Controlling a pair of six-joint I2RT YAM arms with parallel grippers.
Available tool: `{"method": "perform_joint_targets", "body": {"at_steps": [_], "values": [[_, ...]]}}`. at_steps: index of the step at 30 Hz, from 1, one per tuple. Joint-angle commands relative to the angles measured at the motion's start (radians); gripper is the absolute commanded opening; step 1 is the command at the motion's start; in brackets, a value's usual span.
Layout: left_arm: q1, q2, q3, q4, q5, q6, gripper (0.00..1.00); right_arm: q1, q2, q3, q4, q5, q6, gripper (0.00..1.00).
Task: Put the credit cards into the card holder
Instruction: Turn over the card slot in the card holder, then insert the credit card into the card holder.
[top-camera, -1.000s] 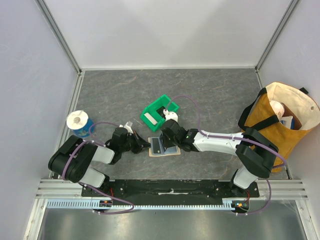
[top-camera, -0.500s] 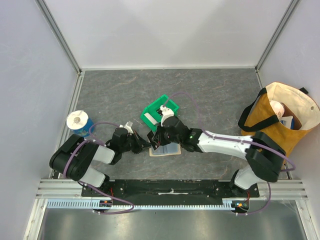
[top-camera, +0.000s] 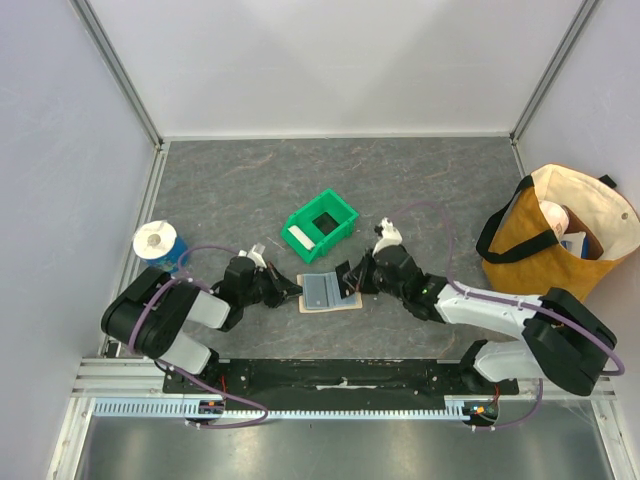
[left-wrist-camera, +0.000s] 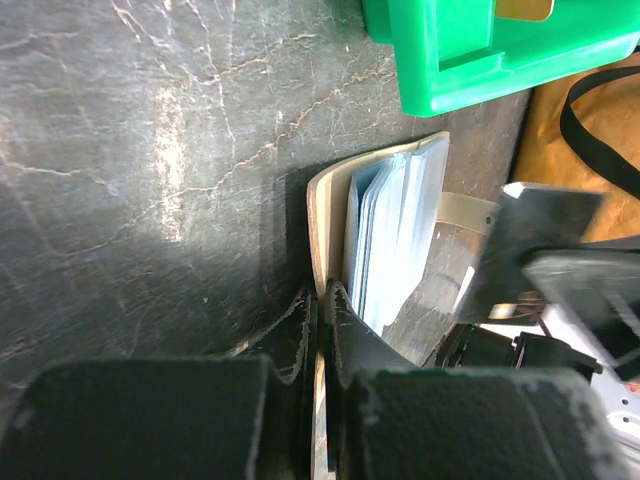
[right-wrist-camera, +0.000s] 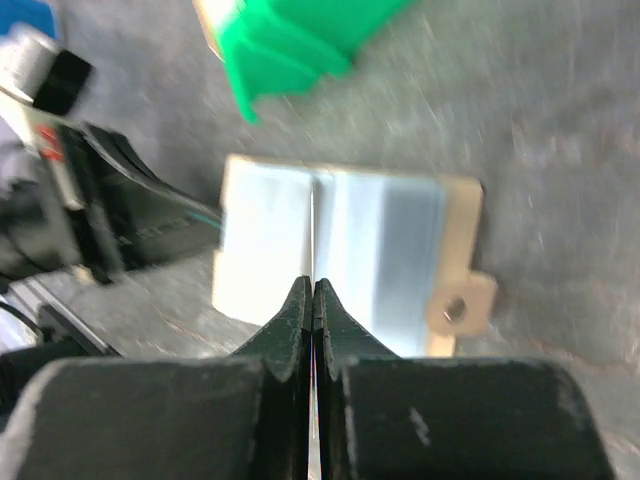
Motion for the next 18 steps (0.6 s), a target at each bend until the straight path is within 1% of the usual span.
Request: {"method": "perform_joint_targets", "body": {"at_steps": [1, 3, 6, 12, 18], "values": [[-0.029, 0.067, -0.059, -0.172, -0.073, 0.032, 0.02, 0.0, 0.027, -0.118, 0.232, -0.056, 0.112, 0.0], [-0.048, 0.076, -0.063, -0.167, -0.084, 0.023, 0.02, 0.0, 0.056, -0.153, 0.316, -0.067, 0.128, 0.0], [-0.066, 0.084, -0.07, -0.166, -0.102, 0.007, 0.02, -0.001, 0.089, -0.181, 0.393, -0.094, 0.145, 0.0], [-0.083, 0.08, -0.118, -0.124, -0.136, -0.031, 0.02, -0.007, 0.122, -0.251, 0.481, -0.091, 0.189, 0.0], [-0.114, 0.096, -0.119, -0.12, -0.159, -0.043, 0.02, -0.009, 0.182, -0.308, 0.593, -0.096, 0.217, 0.0]]}}
